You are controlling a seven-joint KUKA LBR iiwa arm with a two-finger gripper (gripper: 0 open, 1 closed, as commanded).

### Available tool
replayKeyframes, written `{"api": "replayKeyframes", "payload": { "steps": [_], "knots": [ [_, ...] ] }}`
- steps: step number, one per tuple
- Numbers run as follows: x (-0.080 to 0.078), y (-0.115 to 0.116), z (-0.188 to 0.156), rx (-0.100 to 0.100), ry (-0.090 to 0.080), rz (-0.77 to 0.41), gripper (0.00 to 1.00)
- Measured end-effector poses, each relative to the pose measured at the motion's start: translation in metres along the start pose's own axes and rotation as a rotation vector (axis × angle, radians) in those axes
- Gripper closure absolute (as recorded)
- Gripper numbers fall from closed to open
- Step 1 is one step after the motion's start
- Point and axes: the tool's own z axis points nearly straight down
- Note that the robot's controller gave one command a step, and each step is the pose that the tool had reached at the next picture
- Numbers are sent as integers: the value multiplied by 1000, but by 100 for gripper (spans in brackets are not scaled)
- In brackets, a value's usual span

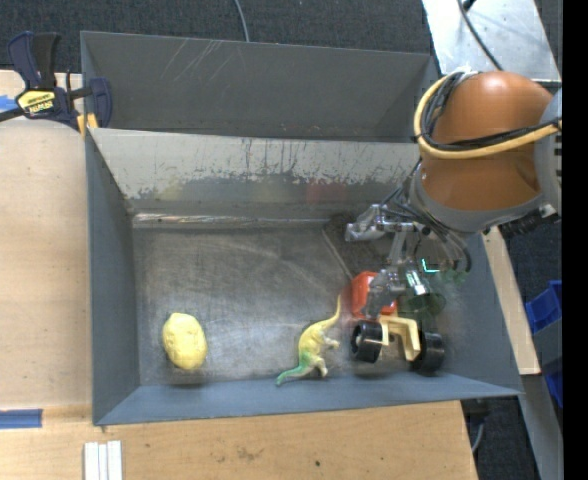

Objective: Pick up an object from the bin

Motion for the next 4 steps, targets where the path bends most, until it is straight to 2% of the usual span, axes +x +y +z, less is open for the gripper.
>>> {"api": "replayKeyframes", "payload": {
  "steps": [1,2,3,4],
  "knots": [
    [-2,0,-4,0,-8,0,0],
    [2,-1,22,1,-13,-93,0],
    [14,-6,139,0,-10,-50,100],
    [14,-6,139,0,-10,-50,100]
  ]
}}
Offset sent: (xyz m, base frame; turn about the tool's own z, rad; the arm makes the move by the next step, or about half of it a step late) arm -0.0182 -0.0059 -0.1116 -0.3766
